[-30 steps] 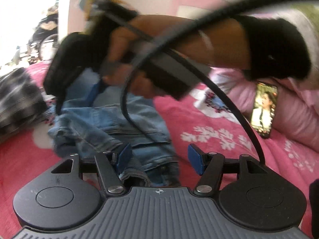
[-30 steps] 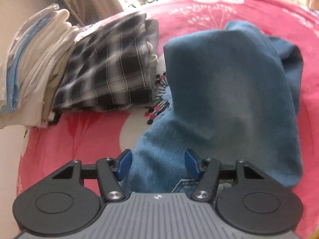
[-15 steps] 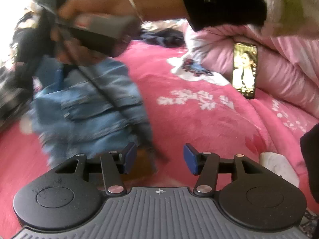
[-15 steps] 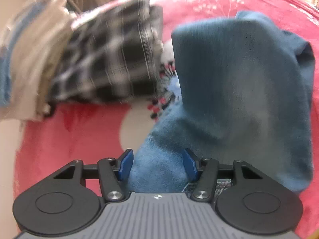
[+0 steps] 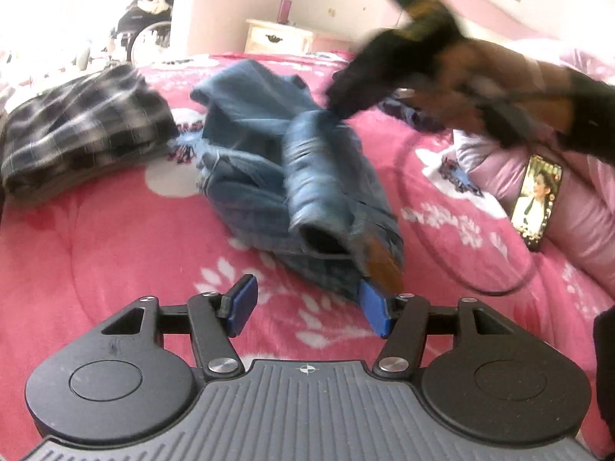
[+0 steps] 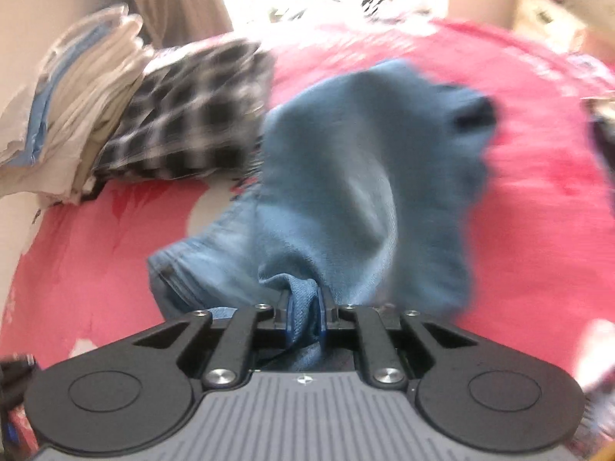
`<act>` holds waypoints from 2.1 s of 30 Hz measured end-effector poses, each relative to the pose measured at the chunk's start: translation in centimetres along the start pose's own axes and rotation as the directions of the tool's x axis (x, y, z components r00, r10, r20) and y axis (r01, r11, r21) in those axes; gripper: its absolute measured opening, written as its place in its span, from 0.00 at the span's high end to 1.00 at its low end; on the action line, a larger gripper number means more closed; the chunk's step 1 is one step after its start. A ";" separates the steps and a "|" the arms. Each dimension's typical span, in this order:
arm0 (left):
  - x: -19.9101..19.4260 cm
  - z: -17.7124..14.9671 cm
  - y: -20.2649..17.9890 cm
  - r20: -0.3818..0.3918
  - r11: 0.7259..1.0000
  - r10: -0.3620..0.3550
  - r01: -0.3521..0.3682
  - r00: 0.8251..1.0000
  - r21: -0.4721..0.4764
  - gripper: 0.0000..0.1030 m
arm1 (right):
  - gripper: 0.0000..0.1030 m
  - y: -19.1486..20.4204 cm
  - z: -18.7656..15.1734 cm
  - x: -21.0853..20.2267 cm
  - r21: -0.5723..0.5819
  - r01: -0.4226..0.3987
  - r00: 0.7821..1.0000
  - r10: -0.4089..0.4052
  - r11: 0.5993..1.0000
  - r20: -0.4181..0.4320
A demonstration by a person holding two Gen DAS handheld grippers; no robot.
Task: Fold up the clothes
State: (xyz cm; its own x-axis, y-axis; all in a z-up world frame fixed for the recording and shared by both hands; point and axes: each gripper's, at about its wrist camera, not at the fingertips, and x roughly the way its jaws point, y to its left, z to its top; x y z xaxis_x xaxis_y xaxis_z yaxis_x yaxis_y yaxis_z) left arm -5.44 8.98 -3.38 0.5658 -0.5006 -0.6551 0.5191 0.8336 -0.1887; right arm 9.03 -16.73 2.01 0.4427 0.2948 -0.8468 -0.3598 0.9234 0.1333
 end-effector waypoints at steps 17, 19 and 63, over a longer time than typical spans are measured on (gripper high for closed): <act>4.7 1.1 4.4 -0.070 0.975 0.068 -0.082 0.995 -0.208 0.34 | 0.61 -3.9 -8.6 -6.2 -0.165 0.292 0.949 -0.263 0.942 0.177; 5.1 1.8 5.5 -0.054 0.965 0.077 -0.088 0.996 -0.245 0.33 | 0.58 -2.8 -8.1 -7.5 -0.226 0.210 0.962 -0.160 0.951 0.220; 10.4 7.5 4.7 -0.041 0.932 0.118 -0.124 0.992 -0.339 0.72 | 0.79 4.2 -19.3 -2.1 -0.598 0.113 0.983 -0.177 0.794 -0.050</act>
State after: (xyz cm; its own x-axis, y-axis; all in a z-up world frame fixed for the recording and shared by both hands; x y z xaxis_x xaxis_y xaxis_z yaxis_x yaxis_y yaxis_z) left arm 7.76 5.94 -5.61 0.5964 -0.3892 -0.7020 0.1962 0.9187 -0.3426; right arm -9.28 -18.17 -5.63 0.4580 0.1140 -0.8816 -0.7268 0.6191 -0.2975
